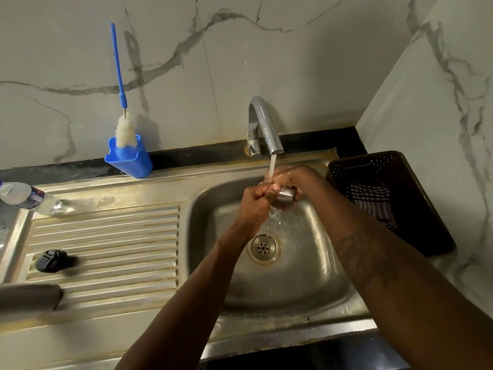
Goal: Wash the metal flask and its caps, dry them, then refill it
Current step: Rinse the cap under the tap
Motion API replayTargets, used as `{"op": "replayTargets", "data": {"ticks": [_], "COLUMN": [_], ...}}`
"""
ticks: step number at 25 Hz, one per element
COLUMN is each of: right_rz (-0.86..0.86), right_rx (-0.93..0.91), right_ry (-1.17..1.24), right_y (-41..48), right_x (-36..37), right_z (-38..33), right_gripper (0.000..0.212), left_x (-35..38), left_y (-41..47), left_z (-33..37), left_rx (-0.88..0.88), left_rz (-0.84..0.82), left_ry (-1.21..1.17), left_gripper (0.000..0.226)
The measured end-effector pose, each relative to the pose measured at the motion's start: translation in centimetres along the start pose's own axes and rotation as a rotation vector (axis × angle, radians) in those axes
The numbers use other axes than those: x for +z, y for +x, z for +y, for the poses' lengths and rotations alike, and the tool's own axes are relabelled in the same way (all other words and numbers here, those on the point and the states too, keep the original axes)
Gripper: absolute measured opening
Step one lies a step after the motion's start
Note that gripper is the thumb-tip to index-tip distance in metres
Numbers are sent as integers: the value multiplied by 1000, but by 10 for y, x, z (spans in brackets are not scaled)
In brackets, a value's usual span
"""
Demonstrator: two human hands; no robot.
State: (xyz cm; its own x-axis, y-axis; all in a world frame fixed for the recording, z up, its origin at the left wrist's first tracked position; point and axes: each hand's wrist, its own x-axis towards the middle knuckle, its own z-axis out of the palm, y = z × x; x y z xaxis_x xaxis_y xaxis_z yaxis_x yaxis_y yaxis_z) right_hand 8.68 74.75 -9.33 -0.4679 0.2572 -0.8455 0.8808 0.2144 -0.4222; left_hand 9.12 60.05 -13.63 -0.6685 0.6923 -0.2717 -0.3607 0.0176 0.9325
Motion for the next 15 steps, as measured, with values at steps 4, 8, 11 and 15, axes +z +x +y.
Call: {"op": "replayTargets", "data": {"ticks": [4, 8, 11, 15], "right_rz": [291, 740, 860, 732], "right_rx": [-139, -667, -974, -931], "right_ry": [118, 296, -120, 69], "right_y": [2, 5, 23, 13], "right_x": [13, 76, 67, 66], "right_z": [-11, 12, 35, 19], "right_gripper": [34, 36, 34, 44], "left_x": [5, 1, -1, 2], "left_y": [13, 33, 23, 17], "left_z": [15, 35, 43, 35], "left_rx": [-141, -433, -548, -504], "left_rz": [233, 443, 415, 343], "left_ry": [-92, -489, -573, -735], "left_gripper": [25, 36, 46, 50]}}
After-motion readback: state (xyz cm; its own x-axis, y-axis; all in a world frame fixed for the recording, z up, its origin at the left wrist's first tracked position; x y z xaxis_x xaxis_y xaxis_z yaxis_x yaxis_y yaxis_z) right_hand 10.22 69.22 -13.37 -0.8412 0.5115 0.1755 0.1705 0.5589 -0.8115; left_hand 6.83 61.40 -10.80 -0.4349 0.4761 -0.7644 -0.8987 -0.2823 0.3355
